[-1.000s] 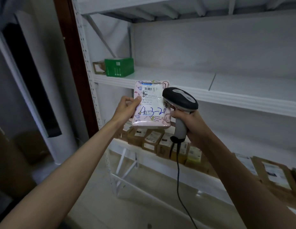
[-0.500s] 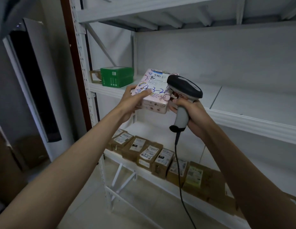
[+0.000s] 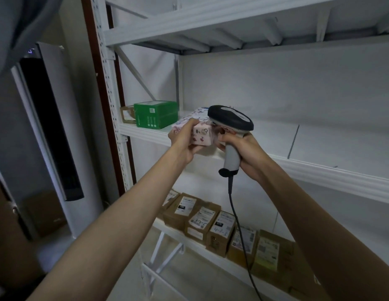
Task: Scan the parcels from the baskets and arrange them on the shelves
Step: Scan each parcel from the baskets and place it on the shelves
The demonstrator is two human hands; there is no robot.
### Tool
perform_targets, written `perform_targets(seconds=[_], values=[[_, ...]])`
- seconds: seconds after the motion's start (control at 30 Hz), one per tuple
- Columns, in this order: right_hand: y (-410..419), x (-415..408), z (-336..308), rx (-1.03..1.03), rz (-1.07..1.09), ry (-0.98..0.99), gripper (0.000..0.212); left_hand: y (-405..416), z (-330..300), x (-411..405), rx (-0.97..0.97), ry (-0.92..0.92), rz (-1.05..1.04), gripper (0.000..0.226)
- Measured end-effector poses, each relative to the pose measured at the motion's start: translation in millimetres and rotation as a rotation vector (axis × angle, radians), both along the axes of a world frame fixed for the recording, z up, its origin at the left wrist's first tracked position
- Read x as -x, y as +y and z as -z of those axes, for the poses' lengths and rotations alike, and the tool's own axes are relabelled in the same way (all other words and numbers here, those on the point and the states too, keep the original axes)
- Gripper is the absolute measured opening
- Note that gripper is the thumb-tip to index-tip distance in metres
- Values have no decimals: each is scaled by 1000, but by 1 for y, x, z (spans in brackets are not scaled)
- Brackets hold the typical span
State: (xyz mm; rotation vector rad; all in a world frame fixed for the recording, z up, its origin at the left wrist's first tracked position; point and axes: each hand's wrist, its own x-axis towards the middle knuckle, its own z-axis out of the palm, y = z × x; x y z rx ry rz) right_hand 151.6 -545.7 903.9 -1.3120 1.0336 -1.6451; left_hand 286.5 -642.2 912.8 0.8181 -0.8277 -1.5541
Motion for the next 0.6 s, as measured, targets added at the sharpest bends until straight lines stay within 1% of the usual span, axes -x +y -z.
perform_targets(seconds=[0.1, 0.27, 0.33, 0.43, 0.6], values=[[-9, 0, 3, -28, 10, -26, 37, -19, -8, -17, -7, -44, -66, 73], [-17, 1, 12, -45, 29, -45, 41, -51, -20, -39, -44, -34, -156, 77], [-19, 2, 15, -45, 29, -48, 42, -61, -23, -43, -53, -62, -154, 77], [-23, 3, 19, -48, 31, -54, 37, -73, -26, -44, -61, -84, -144, 76], [-28, 3, 19, -42, 31, -69, 35, -95, -16, -43, -9, -142, -98, 88]])
